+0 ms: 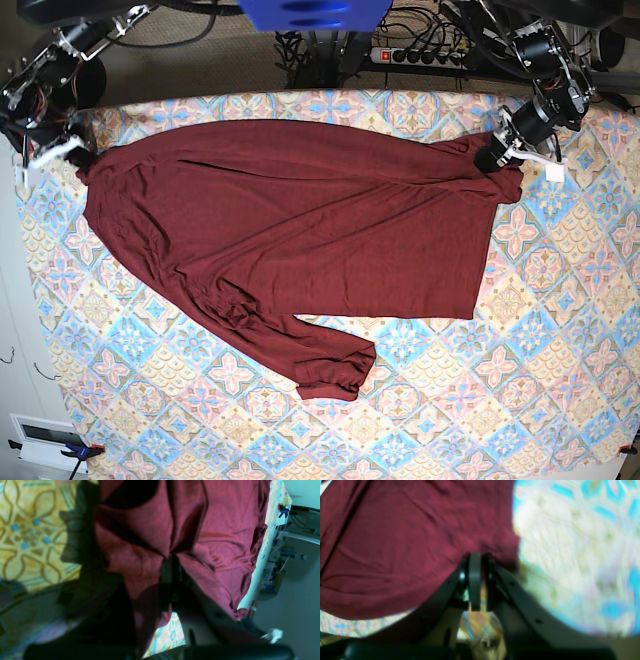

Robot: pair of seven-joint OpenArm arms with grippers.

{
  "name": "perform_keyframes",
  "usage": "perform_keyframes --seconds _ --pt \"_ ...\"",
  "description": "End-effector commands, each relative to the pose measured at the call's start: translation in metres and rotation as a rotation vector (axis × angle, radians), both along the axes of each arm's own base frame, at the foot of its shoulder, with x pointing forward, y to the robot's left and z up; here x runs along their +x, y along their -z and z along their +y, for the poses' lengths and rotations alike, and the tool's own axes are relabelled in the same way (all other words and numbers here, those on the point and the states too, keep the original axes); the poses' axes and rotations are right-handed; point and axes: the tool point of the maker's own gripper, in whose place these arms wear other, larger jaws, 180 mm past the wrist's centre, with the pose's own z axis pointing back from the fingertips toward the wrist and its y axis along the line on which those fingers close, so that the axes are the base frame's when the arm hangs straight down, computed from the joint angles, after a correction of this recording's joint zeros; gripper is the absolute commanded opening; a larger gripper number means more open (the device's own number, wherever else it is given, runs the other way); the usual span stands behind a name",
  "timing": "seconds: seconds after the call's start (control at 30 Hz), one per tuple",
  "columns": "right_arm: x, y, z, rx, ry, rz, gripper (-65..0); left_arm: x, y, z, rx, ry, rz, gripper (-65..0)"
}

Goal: Layout the t-shirt on the table in an organized manner, then fold the t-shirt properly

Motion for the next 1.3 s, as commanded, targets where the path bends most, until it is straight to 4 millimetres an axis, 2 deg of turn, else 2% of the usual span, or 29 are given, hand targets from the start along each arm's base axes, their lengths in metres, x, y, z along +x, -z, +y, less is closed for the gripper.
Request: perform_keyframes --seconds 0.0,0.2,0.27,0.37,0.43,0.53,0.7,0.8,0.9,1.1,1.27 --pt "0.006 -0.011 -0.011 -0.022 0.01 -0.035 -62.7 0.005 -0.008 0.005 0.008 -0.003 -0.033 -65.0" --pt "-0.004 -0.003 -0.016 -0.053 0.011 0.026 -62.0 0.006 -0.009 0.005 0.007 -0.005 -0.036 -65.0" --pt "-0.002 -0.006 -0.013 -0.036 0.008 0.004 -59.0 0.006 -0.009 0.005 0.007 -0.005 -0.036 -65.0" --pt "0.003 -0.016 -0.012 -0.043 -0.004 -0.032 -51.7 0.007 -0.009 0.005 0.007 -0.005 -0.037 -65.0" --pt "-0.007 -0.019 -0.012 -0.07 -0.023 -0.007 -46.3 0.007 -0.009 0.005 0.007 -0.005 -0.037 -65.0" --pt "-0.012 -0.033 -0.014 -0.141 -0.054 -0.008 -40.0 0.007 -0.009 0.005 0.007 -0.005 -0.037 -65.0" --pt "-0.023 -0.057 -0.014 -0.261 -0.114 0.0 -37.3 0.007 -0.01 0.004 0.006 -0.002 -0.038 -65.0" --pt "-0.02 -0.067 0.0 -0.322 -0.207 0.005 -37.2 0.007 -0.01 0.004 0.006 -0.002 -0.038 -65.0" --pt "-0.003 -0.075 0.019 -0.385 -0.368 0.016 -37.2 0.008 -0.009 0.004 0.006 0.0 -0.038 -65.0" --pt "0.018 -0.057 0.048 -0.538 -0.692 0.122 -37.2 0.008 -0.01 0.004 0.006 0.0 -0.04 -65.0" --pt "0.015 -0.042 0.058 -0.622 -0.852 0.21 -37.2 0.007 -0.01 0.005 0.011 0.002 -0.038 -65.0"
